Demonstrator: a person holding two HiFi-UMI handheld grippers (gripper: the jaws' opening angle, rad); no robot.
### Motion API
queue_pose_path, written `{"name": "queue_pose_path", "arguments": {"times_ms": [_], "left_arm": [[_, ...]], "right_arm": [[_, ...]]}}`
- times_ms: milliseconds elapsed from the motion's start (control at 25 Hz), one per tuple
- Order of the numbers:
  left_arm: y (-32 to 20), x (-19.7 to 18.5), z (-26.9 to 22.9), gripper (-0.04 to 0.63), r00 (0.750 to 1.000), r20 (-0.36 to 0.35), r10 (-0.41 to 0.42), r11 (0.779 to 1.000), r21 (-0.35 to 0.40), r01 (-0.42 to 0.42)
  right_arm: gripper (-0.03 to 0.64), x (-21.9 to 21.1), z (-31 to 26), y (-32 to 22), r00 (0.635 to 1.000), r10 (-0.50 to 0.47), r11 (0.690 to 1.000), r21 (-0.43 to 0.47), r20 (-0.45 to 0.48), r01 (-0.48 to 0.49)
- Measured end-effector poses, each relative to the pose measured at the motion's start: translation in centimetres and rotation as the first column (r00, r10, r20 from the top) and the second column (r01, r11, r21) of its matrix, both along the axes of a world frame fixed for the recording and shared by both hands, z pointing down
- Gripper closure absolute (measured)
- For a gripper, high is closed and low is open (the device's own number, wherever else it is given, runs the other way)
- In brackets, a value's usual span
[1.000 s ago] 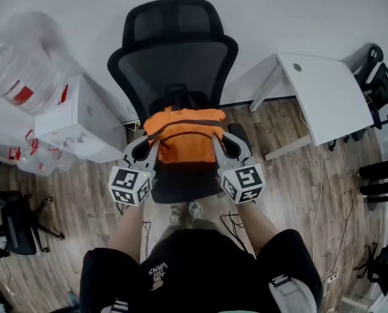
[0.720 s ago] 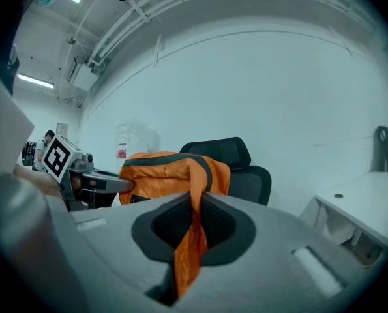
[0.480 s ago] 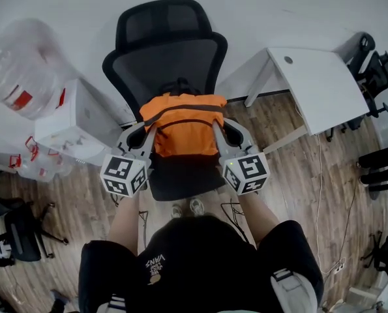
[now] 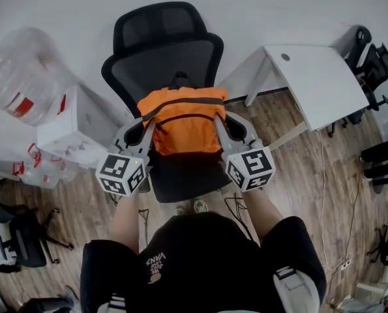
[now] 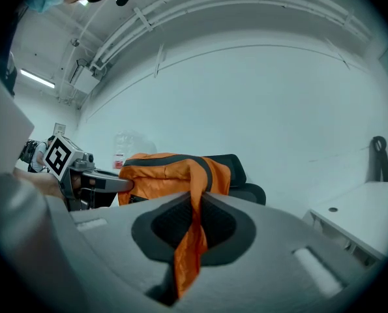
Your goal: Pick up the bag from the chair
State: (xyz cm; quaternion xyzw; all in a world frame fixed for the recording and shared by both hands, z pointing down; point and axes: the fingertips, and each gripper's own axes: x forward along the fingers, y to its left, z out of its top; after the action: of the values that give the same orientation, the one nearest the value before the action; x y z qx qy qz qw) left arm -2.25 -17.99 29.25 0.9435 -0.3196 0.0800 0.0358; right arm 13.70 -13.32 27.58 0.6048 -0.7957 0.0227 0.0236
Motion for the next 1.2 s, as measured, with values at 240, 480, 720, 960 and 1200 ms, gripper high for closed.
{"name": "queue_pose_path", "arguments": {"times_ms": [240, 480, 720, 960, 1200], "left_arm": [[-0.1, -0.1, -1.7, 0.568, 1.000, -0.010, 0.008, 1.000, 0.018, -0.008], [-0.5, -0.5, -4.0, 0.568, 1.000, -0.020, 0.020, 0.998, 0.058, -0.019], [-0.4, -0.6, -5.8, 0.568, 0.999, -0.040, 0.034, 0.997, 0.078, -0.031], [-0.2, -0.5, -7.5, 0.568, 0.998, -0.049, 0.046, 0.994, 0.102, -0.040], [0.0, -0.2, -9.0, 0.568, 0.997, -0.053, 0.058, 0.991, 0.124, -0.051]], "right_arm": [[0.596, -0.1, -1.7, 0.0, 1.000, 0.000, 1.000, 0.026, -0.007, 0.000], [0.596, -0.4, -3.8, -0.2, 1.000, 0.002, 0.998, 0.062, -0.004, -0.002], [0.596, -0.5, -5.8, -0.2, 1.000, 0.010, 0.995, 0.096, -0.008, -0.009], [0.596, -0.4, -7.3, 0.2, 1.000, 0.022, 0.992, 0.122, -0.011, -0.021], [0.596, -0.1, -8.6, 0.6, 1.000, 0.027, 0.990, 0.139, -0.016, -0.024]]}}
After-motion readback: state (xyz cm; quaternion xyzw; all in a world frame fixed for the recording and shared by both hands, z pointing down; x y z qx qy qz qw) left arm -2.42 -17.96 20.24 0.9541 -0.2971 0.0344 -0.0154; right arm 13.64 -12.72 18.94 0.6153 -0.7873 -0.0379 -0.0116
